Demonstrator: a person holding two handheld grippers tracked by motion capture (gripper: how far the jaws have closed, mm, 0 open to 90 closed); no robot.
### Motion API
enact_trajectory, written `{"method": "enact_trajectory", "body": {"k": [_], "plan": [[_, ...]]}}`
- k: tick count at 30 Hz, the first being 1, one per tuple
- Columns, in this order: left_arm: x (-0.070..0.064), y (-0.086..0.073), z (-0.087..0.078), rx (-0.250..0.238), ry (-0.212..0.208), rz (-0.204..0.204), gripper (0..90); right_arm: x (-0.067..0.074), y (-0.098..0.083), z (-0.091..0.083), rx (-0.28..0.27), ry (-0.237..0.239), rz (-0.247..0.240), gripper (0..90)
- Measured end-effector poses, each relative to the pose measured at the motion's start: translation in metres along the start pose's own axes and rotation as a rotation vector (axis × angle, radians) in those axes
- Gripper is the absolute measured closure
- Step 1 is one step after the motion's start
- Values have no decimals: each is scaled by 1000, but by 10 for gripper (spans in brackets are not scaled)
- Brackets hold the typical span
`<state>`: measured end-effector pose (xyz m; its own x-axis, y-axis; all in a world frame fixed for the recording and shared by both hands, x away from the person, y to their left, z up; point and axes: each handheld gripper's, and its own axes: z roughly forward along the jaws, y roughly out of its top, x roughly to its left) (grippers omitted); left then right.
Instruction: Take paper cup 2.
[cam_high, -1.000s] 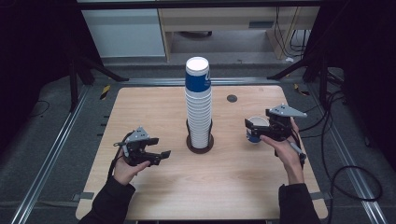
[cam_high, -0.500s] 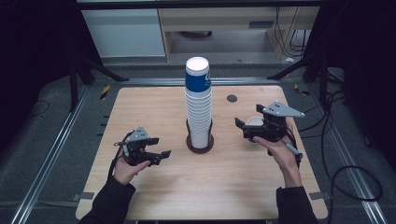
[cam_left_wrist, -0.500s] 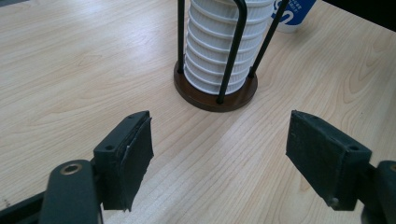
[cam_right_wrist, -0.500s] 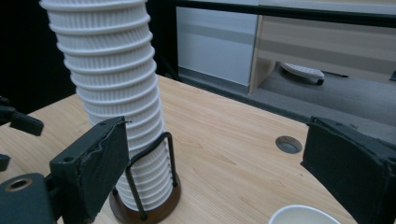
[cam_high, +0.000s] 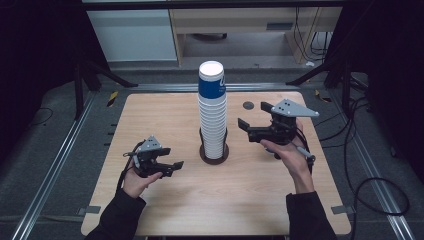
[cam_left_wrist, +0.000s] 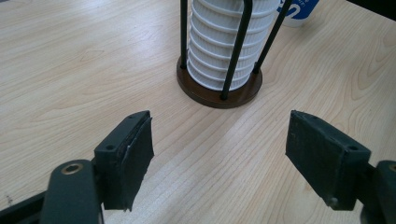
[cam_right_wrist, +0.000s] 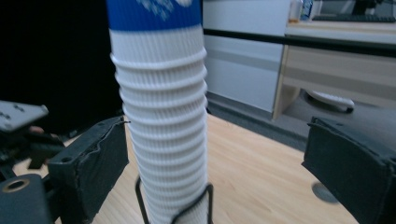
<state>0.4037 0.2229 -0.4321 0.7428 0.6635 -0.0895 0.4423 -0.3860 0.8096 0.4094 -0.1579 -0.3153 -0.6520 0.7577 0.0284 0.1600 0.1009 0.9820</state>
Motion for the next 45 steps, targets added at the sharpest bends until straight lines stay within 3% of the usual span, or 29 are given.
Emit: {"method": "enact_trajectory", "body": {"k": [8, 17, 26, 33, 45], "plan": [[0, 0, 0, -4, 0, -4, 226, 13, 23, 15, -33, 40, -9, 60], [1, 0, -2, -7, 4, -4, 227, 26, 43, 49, -39, 69, -11, 53], [1, 1, -2, -9, 1, -1, 227, 35, 51, 73, -27, 71, -24, 53], [1, 1, -3, -11, 3, -2, 227, 35, 51, 93, -16, 58, -5, 59], [1, 1, -3, -10, 3, -1, 227, 37, 49, 104, -8, 44, -26, 163]]}}
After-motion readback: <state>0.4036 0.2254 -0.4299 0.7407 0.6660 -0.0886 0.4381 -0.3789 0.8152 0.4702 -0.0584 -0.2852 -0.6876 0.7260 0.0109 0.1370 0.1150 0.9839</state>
